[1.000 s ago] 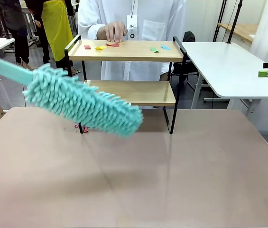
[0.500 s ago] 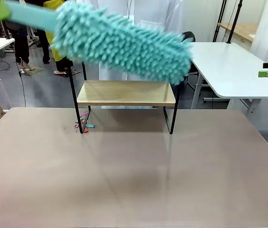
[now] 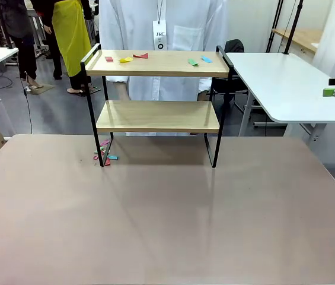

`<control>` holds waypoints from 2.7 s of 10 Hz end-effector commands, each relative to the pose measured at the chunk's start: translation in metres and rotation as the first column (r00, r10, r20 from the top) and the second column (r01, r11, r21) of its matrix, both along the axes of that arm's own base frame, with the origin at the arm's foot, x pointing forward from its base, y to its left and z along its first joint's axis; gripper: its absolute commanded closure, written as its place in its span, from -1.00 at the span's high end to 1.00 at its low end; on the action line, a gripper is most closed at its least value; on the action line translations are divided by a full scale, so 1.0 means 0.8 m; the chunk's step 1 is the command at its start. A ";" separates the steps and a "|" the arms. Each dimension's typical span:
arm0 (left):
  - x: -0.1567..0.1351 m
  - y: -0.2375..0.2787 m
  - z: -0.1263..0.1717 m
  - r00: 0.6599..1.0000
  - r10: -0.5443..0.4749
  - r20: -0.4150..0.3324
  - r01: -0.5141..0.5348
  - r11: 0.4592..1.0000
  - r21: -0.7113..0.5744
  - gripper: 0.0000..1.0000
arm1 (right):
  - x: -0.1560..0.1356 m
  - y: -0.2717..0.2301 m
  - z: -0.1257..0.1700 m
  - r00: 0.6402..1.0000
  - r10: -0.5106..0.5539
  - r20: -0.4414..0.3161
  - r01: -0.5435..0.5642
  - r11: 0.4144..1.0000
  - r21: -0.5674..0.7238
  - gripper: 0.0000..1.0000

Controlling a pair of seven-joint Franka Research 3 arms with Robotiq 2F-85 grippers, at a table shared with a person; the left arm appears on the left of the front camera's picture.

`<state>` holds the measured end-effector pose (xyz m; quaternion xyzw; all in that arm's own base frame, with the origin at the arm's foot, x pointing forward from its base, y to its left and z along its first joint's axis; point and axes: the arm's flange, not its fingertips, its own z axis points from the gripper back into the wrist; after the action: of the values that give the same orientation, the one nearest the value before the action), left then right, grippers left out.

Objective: Clean the shelf.
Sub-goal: Clean the specific section of the Shelf indicated by the human with the Duster.

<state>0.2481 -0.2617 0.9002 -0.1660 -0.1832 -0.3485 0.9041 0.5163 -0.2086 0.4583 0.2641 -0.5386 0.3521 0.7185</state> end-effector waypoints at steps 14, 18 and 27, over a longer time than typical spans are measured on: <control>0.044 -0.222 -0.080 0.816 0.576 -0.053 -0.578 0.811 -0.086 -0.74 | 0.000 0.002 0.002 1.000 0.001 0.003 -0.001 1.000 -0.002 1.00; 0.063 -0.268 -0.160 0.795 0.604 -0.054 -0.595 0.759 -0.263 -0.74 | 0.000 0.002 0.002 1.000 0.001 0.003 -0.001 1.000 -0.002 1.00; 0.087 -0.298 -0.248 0.720 0.694 0.000 -0.675 0.701 -0.231 -0.74 | 0.000 0.002 0.002 1.000 0.001 0.003 -0.001 1.000 -0.002 1.00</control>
<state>0.3188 -0.5064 0.7012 -0.1696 -0.3137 0.0237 0.9339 0.5163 -0.2084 0.4583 0.2641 -0.5385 0.3522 0.7185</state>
